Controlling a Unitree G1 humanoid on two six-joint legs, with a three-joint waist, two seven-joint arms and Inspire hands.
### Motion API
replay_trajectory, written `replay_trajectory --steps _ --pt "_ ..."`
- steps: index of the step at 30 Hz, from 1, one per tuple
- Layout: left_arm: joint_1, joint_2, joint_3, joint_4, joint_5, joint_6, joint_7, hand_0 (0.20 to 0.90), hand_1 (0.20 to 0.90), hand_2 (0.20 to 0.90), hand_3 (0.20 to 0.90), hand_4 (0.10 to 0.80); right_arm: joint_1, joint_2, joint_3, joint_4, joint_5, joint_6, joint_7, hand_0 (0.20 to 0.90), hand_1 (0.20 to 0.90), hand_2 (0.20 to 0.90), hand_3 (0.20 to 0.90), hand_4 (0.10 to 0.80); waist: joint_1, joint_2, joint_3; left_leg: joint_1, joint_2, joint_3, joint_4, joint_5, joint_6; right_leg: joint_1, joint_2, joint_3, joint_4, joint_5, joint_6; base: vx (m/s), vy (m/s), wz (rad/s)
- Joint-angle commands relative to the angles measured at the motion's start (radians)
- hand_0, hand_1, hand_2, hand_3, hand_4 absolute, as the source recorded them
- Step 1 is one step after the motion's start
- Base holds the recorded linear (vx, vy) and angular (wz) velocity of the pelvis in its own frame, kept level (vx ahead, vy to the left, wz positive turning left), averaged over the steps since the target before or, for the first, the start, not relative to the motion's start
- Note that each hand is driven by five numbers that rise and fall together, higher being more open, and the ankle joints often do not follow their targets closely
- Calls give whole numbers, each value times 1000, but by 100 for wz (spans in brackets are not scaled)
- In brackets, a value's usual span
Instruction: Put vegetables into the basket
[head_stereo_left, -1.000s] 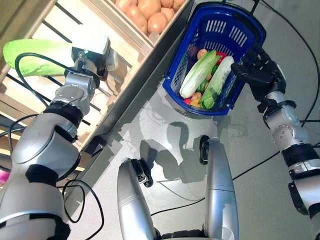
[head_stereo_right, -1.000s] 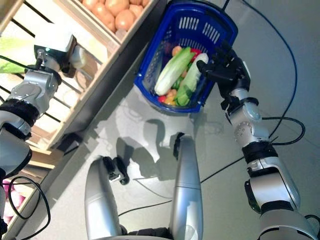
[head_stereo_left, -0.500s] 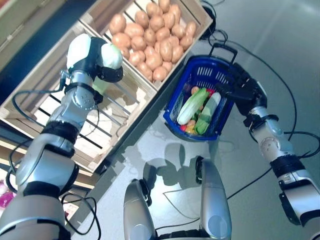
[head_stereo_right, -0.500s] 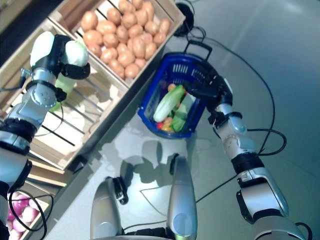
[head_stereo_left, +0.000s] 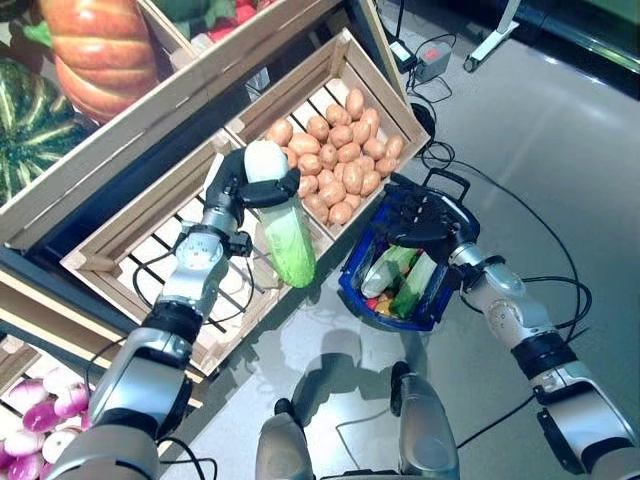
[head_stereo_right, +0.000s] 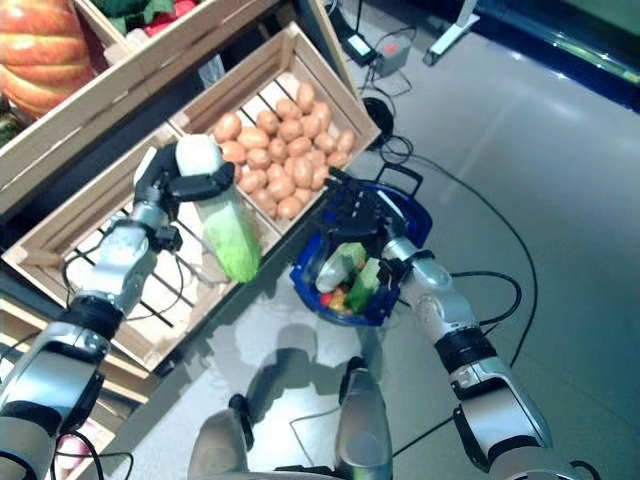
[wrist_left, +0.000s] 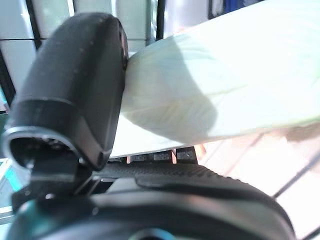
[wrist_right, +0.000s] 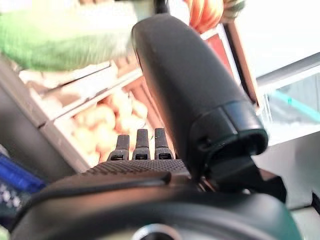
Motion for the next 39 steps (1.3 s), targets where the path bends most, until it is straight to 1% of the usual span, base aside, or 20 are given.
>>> replay_trajectory --steps 1,3,5,7,11,15,20,23,27,31,33,37,39 --pt "95 -20 23 -122 36 -168 28 300 300 300 300 400 112 59 28 -82 -13 -15 119 900 900 900 900 800 17 -19 -315 -41 -67 -8 -104 101 73 190 -25 17 -252 64 22 104 -20 -2" --pt "106 -24 17 -140 38 -163 31 300 300 300 300 400 122 56 34 -101 -18 -14 129 900 900 900 900 800 19 -19 -322 -21 -71 -10 -138 113 72 210 -20 17 -282 77 24 70 -24 -7" --pt "135 -46 4 -186 93 -157 54 300 300 300 300 400 140 51 47 -154 -47 -12 131 900 900 900 900 800 28 -22 -336 8 -78 -12 -195 128 71 243 -14 10 -330 97 30 82 -46 -1" --pt "155 -57 0 -216 116 -152 65 300 300 300 300 400 154 45 52 -191 -63 -8 120 900 900 900 900 800 34 -24 -341 27 -83 -14 -231 137 72 262 -10 4 -354 106 34 53 -36 1" --pt "175 -69 -2 -249 106 -141 55 300 300 300 300 400 167 33 60 -232 -98 15 114 900 900 900 900 800 39 -27 -350 48 -92 -21 -270 143 72 287 -6 -8 -391 121 38 46 -23 4" --pt "180 -86 -15 -285 108 -140 38 300 300 300 300 400 173 32 78 -248 -105 52 97 900 900 900 900 800 44 -31 -355 55 -98 -30 -277 137 73 306 -4 -20 -420 134 41 38 -20 8" --pt "186 -106 -39 -355 105 -133 4 300 300 300 300 400 185 51 105 -235 -82 102 73 900 900 900 900 800 53 -37 -357 67 -100 -32 -277 128 74 319 -3 -27 -423 134 40 37 -11 10" --pt "179 -114 -58 -395 77 -119 -9 300 300 300 300 400 182 72 120 -213 -67 101 54 900 900 900 900 800 61 -40 -353 73 -100 -39 -277 124 76 327 0 -28 -421 130 38 16 -17 9" --pt "172 -125 -68 -402 62 -118 -20 300 300 300 300 400 169 91 130 -182 -68 102 42 900 900 900 900 800 66 -41 -353 79 -101 -48 -277 121 76 335 0 -31 -422 128 36 3 -3 1" --pt "183 -156 -78 -439 52 -115 -37 300 300 300 300 400 159 135 153 -118 -109 105 -38 900 900 900 900 800 80 -45 -359 94 -106 -65 -277 113 81 354 0 -30 -427 125 32 43 -9 11" --pt "191 -162 -78 -454 50 -116 -40 300 300 300 300 400 164 145 156 -106 -107 106 -52 900 900 900 900 800 84 -46 -360 96 -107 -69 -277 112 81 357 -1 -30 -428 125 32 16 -4 3" --pt "211 -183 -87 -501 38 -94 -52 300 300 300 300 400 178 189 157 -75 -109 83 -105 900 900 900 900 800 94 -45 -361 94 -110 -81 -277 109 83 359 -3 -31 -430 126 32 17 -7 4" --pt "216 -188 -92 -512 28 -90 -57 300 300 300 300 400 175 200 154 -64 -151 50 -167 900 900 900 900 800 98 -44 -358 95 -110 -86 -277 109 83 359 -4 -33 -429 126 31 1 -4 3"
